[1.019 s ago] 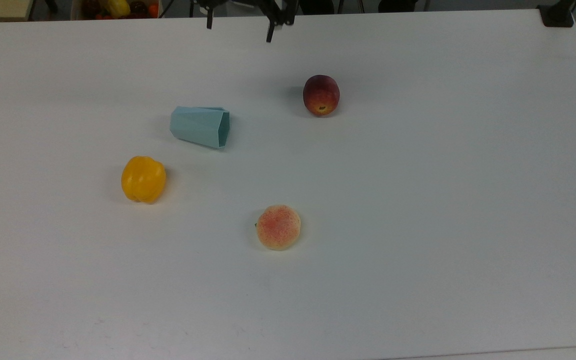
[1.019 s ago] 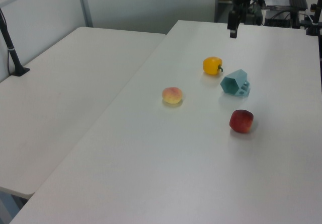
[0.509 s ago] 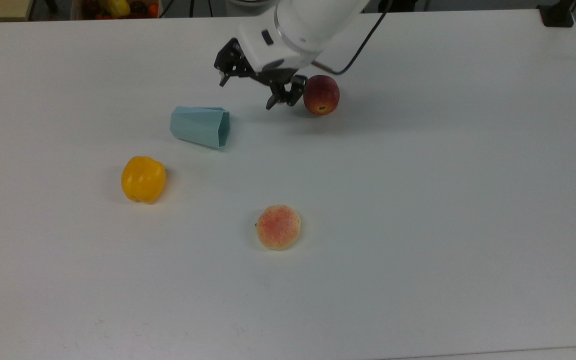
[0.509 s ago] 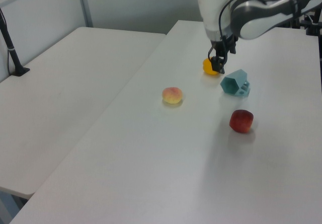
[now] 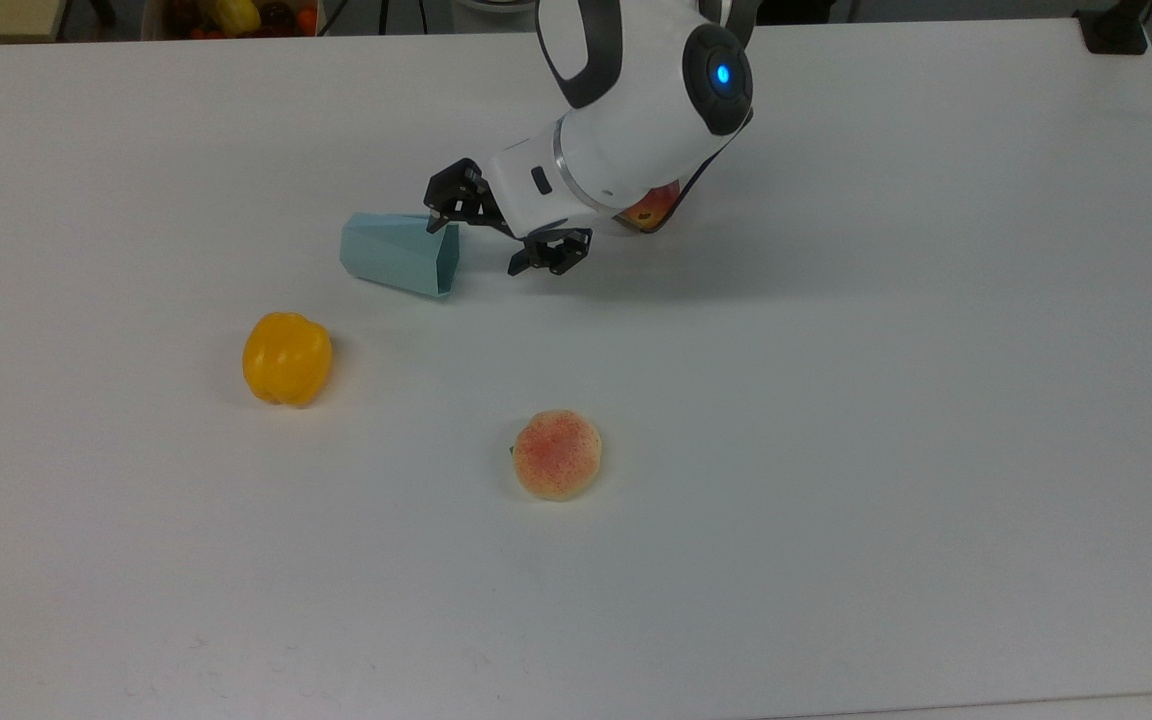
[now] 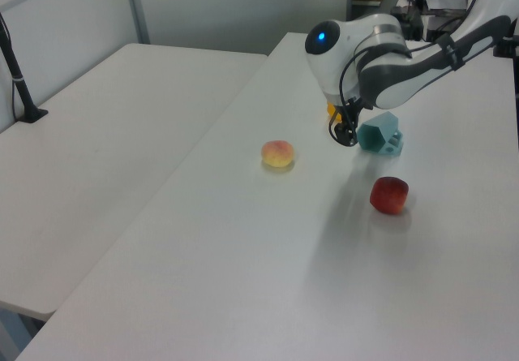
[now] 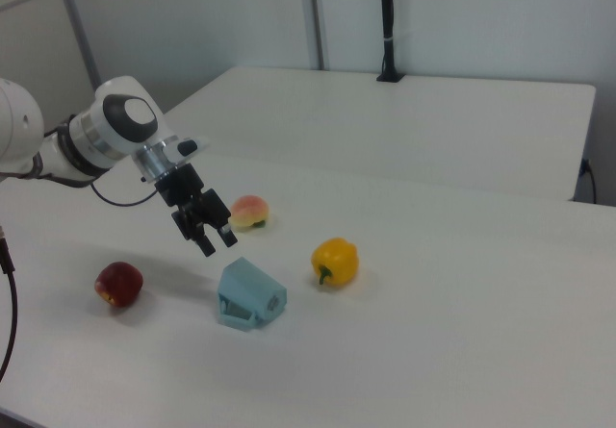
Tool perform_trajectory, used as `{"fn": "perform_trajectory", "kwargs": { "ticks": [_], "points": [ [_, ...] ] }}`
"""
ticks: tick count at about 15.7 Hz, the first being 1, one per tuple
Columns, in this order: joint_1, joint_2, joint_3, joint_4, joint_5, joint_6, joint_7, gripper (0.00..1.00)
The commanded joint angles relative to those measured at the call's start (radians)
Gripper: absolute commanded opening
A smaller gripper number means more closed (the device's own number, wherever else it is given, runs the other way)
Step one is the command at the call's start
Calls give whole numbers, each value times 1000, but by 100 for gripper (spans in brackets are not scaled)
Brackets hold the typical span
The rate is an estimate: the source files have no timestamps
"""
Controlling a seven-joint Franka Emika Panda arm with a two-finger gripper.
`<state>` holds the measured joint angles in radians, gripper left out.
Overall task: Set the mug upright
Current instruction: 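Move the gripper down toward the tipped light-blue mug, then close the gripper on the mug's body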
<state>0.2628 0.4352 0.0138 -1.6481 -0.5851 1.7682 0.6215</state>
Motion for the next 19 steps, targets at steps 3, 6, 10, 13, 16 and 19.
{"fn": "perform_trajectory", "kwargs": {
  "ticks": [3,6,10,13,16,19],
  "points": [
    [-10,-26,-9,-117,-77,33,30,100],
    [-40,-27,-12,-147,-134,36,29,100],
    [-57,-32,-17,-191,-185,34,29,100],
    [-68,-33,-18,-208,-209,36,29,87],
    [-80,-35,-17,-208,-213,45,30,30],
    [-86,-35,-17,-208,-206,45,30,0]
  ]
}}
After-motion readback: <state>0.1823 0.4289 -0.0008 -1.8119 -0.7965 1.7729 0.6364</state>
